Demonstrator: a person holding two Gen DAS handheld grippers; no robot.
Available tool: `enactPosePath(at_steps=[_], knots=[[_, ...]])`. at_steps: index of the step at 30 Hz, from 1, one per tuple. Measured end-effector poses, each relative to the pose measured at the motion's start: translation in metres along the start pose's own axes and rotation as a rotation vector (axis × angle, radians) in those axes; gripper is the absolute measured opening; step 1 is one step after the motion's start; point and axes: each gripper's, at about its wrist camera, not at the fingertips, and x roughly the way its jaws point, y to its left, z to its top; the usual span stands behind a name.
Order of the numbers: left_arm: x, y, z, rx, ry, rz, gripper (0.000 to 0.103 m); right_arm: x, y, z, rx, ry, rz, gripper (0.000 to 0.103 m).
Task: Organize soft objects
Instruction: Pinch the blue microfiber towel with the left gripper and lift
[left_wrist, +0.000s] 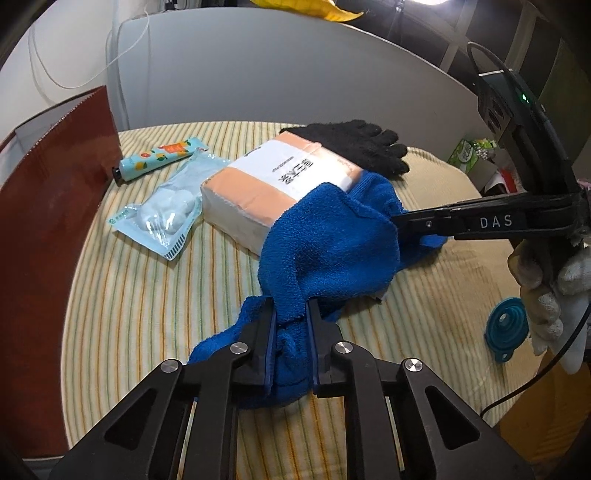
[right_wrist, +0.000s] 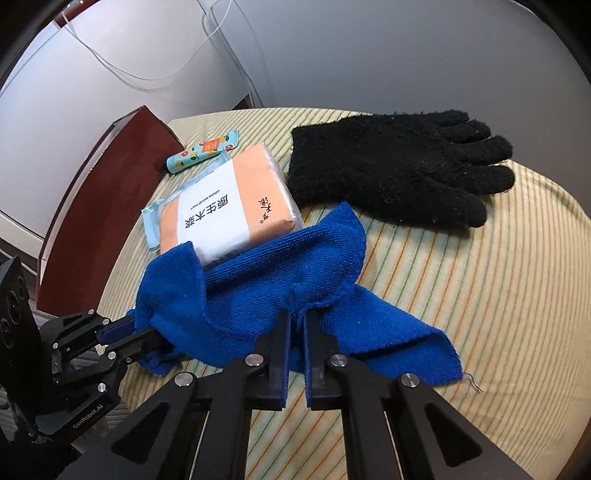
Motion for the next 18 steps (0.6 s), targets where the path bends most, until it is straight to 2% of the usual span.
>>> enactPosePath(at_steps=[11,18], knots=[[-0.040,-0.011,0.005,0.005,-0.093,-0.062,0.012,-0.067,0.014,-0.007,-0.004,-0.145,0.040,0.005],[-0.069,-0.016,0.016,-0.001,-0.171,-0.093,0.012,-0.108,0.045,-0.004,-0.055,-0.240,0.073,0.004]])
